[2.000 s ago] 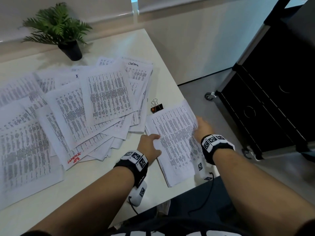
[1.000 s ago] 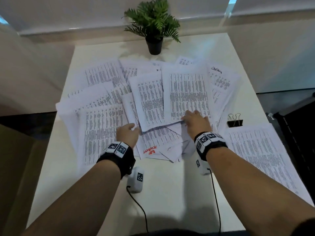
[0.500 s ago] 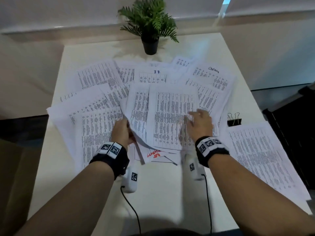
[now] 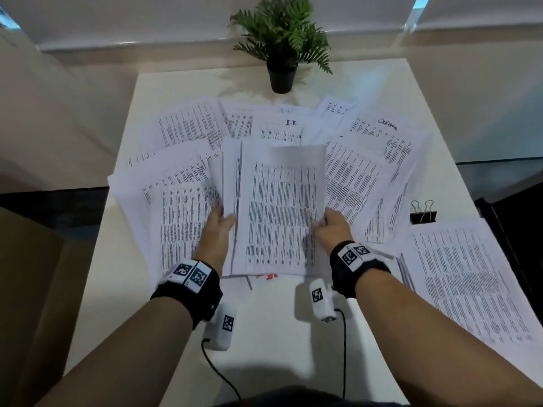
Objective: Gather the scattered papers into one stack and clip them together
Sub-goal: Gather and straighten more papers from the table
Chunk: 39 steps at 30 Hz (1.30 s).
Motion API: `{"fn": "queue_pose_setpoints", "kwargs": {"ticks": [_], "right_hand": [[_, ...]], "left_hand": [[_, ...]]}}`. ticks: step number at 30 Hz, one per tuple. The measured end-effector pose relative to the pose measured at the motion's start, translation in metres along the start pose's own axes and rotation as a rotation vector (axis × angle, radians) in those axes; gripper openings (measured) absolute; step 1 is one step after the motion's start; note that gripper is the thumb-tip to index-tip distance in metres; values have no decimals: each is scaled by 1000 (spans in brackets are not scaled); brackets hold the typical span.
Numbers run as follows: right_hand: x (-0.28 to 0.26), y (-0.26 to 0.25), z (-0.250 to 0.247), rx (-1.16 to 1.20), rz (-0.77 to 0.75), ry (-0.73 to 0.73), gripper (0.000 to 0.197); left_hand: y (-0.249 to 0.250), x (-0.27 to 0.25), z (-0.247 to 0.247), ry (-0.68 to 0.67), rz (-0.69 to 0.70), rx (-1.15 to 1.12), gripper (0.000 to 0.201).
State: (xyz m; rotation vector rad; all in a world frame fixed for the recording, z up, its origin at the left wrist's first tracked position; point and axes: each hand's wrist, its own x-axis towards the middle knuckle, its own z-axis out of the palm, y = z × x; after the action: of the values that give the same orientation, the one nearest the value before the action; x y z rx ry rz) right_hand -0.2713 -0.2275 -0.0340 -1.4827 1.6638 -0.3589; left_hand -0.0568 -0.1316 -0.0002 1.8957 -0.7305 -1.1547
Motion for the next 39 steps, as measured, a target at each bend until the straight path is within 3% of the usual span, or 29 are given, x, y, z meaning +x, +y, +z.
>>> {"fn": "queue_pose_setpoints", "kwargs": {"ticks": [3,6,9,11,13,15,19,21,23,24,28,30,34,39], "right_hand": [[-15,-3,17,-165,-87,-116,20],[-26,-7,26,-81,-106,-109,22],[-18,-6,13,-103,-105,181,21],[-10,-2,-4,-205,-21,363,24],[-6,2,-17,-231,112,387,40],[-6,-2,-21,-121,184,321,59],[-11,-21,-13,302,234,248,89],[-15,-25,-6,277,177,222,78],[-16,-25,4,159,50,195,30],[-17,-24,8,90,5,172,17],[-26,-15,21,-150,21,67,7],[-29,-8,26,-235,15,53,13],[-37,-4,32,-241,13,65,11],[-47,-9,31,-240,37,32,12]], "left_hand": [[-8,-9,-6,36,24,175,54],[-18,-16,-16,129,86,310,46],[-27,-17,-37,220,47,279,35],[-37,-14,-53,266,-16,240,30],[-48,-11,-69,289,-75,222,21],[-59,-8,-82,302,-107,292,17],[-72,-5,-92,353,-203,553,40],[-74,-7,-94,371,-230,565,36],[-76,-7,-96,400,-214,582,31],[-79,-5,-97,413,-182,588,28],[-76,-7,-102,433,-100,610,21],[-75,-8,-105,428,-95,573,19],[-72,-8,-111,390,-127,440,16],[-68,-2,-117,447,-105,408,31]]}}
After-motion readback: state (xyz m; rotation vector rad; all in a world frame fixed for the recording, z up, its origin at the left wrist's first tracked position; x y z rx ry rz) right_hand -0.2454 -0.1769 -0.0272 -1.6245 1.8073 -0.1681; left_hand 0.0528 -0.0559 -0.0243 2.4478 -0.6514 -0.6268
